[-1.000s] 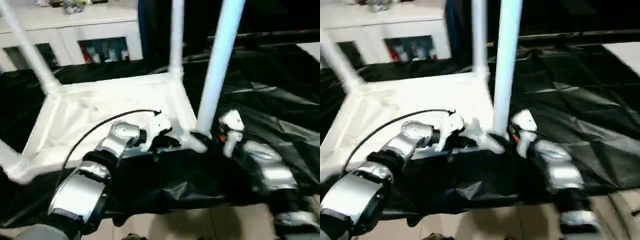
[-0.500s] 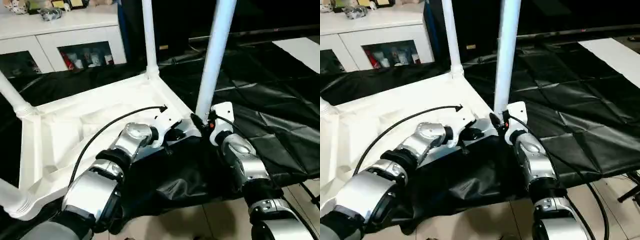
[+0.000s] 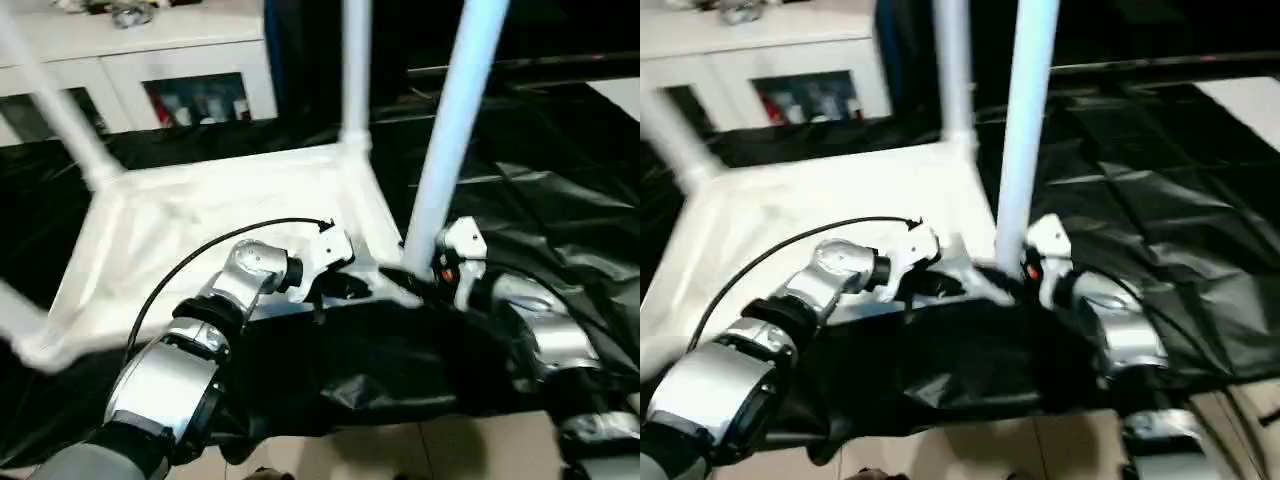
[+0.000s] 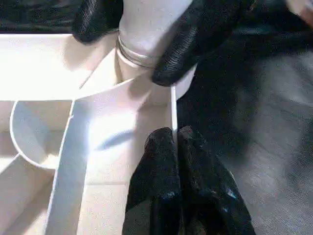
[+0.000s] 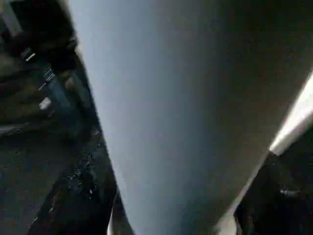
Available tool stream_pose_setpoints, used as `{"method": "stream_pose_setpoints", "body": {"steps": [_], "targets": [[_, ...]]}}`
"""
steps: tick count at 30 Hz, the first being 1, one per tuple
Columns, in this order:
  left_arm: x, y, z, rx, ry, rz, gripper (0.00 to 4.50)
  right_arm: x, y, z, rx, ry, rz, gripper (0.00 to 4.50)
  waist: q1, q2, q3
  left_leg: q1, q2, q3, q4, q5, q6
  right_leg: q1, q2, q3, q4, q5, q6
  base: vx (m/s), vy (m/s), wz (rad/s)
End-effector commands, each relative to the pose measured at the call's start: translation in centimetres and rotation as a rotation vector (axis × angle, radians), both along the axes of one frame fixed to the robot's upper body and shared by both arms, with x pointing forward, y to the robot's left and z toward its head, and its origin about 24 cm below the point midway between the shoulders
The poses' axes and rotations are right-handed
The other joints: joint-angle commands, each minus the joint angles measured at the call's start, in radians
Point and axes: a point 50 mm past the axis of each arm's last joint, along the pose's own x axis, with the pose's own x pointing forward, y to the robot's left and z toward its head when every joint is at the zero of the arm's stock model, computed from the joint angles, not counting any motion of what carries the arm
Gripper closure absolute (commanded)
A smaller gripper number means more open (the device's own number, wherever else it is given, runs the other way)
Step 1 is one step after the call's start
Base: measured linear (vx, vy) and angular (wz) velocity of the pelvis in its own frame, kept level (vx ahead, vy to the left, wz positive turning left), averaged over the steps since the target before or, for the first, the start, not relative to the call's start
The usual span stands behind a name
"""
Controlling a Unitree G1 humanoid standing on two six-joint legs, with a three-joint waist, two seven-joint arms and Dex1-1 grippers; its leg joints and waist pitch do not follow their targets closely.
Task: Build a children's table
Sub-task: Rotate leg to tighten
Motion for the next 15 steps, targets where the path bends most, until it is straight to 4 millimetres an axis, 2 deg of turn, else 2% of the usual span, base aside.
{"method": "stream_pose_setpoints", "body": {"steps": [1,5,6,9,10,13,15], "targets": [[-0.3,0.9,-0.1,0.030,0.009,-0.056,4.50,-0.6,0.0,0.7,0.011,0.007,0.086,1.42,0.004,-0.021,-0.075,0.027,0.072,-0.043,-0.069,-0.246,0.118,0.047,-0.075,0.045,-0.063,-0.296,-0.218,0.000,0.000,0.00],[-0.3,1.7,0.0,0.042,0.014,-0.068,4.50,-1.1,-0.4,1.1,0.010,0.020,0.144,1.42,0.004,-0.023,-0.073,0.029,0.071,-0.043,-0.071,-0.268,0.098,0.044,-0.077,0.046,-0.069,-0.340,-0.207,0.000,0.000,0.00],[-0.3,1.9,0.0,0.044,0.015,-0.069,4.50,-1.1,-0.5,1.2,0.009,0.021,0.150,1.42,0.003,-0.027,-0.071,0.027,0.070,-0.042,-0.071,-0.271,0.098,0.046,-0.076,0.046,-0.070,-0.347,-0.206,0.000,0.000,0.00],[-0.3,2.4,0.0,0.054,0.018,-0.076,4.50,-1.2,-0.7,1.5,0.013,0.025,0.171,1.42,0.005,-0.027,-0.072,0.027,0.069,-0.043,-0.070,-0.261,0.097,0.045,-0.077,0.045,-0.072,-0.366,-0.196,0.000,0.000,0.00],[-0.4,2.5,0.1,0.054,0.019,-0.077,4.50,-1.3,-0.7,1.6,0.013,0.026,0.173,1.56,0.005,-0.028,-0.073,0.024,0.069,-0.044,-0.069,-0.254,0.098,0.047,-0.078,0.045,-0.070,-0.363,-0.195,0.000,0.000,0.00],[-0.4,2.6,0.1,0.052,0.024,-0.082,4.50,-1.3,-0.7,1.6,0.010,0.039,0.189,1.56,0.004,-0.028,-0.073,0.026,0.069,-0.043,-0.069,-0.252,0.098,0.044,-0.076,0.045,-0.071,-0.362,-0.196,0.000,0.000,0.00],[-0.4,2.6,0.1,0.051,0.024,-0.083,4.50,-1.1,-0.6,1.6,0.010,0.040,0.188,1.84,0.005,-0.030,-0.073,0.026,0.069,-0.042,-0.069,-0.248,0.098,0.044,-0.077,0.045,-0.070,-0.358,-0.198,0.000,0.000,0.00]]}}
